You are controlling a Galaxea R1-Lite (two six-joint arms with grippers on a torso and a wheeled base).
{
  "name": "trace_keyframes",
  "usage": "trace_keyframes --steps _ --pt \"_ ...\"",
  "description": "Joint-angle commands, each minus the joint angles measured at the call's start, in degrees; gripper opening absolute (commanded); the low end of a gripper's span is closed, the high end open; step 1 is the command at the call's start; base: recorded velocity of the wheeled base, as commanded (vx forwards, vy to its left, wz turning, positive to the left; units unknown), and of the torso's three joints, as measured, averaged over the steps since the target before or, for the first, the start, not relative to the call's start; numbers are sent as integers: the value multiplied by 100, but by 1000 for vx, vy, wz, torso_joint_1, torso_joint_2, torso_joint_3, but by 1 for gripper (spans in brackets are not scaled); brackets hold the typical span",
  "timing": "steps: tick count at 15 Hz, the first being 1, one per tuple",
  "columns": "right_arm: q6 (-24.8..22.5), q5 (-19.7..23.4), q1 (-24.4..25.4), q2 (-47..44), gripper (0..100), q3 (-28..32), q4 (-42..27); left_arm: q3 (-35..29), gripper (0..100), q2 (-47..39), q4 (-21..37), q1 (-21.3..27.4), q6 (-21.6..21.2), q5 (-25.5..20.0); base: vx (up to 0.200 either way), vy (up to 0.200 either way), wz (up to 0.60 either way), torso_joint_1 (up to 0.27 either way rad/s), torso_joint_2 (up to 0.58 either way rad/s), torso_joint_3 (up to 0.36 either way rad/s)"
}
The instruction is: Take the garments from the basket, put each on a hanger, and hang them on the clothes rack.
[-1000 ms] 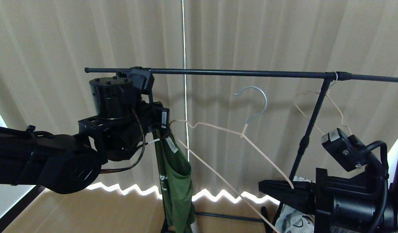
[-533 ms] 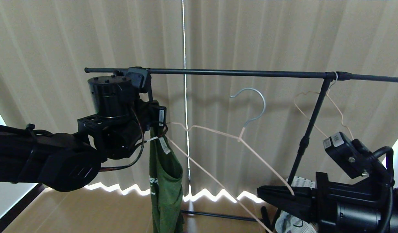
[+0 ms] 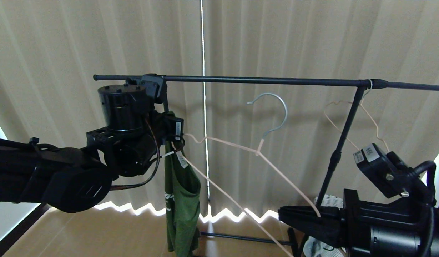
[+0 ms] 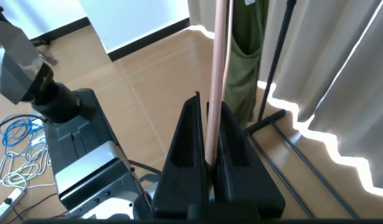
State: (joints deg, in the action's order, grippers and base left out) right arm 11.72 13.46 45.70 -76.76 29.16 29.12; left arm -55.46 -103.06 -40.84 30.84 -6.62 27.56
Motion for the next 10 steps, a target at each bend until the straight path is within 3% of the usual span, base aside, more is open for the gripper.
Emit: trace_keyframes --steps 1,5,10 --pt "15 -36 -53 -462 0 292 6 17 0 58 -3 18 3 12 0 0 0 0 0 0" --pt "15 -485 -88 -1069 0 793 6 114 0 190 -3 10 3 21 0 0 0 0 0 0" --pt "24 -572 -88 -1605 0 1197 14 421 0 471 -3 36 38 12 0 0 0 0 0 0"
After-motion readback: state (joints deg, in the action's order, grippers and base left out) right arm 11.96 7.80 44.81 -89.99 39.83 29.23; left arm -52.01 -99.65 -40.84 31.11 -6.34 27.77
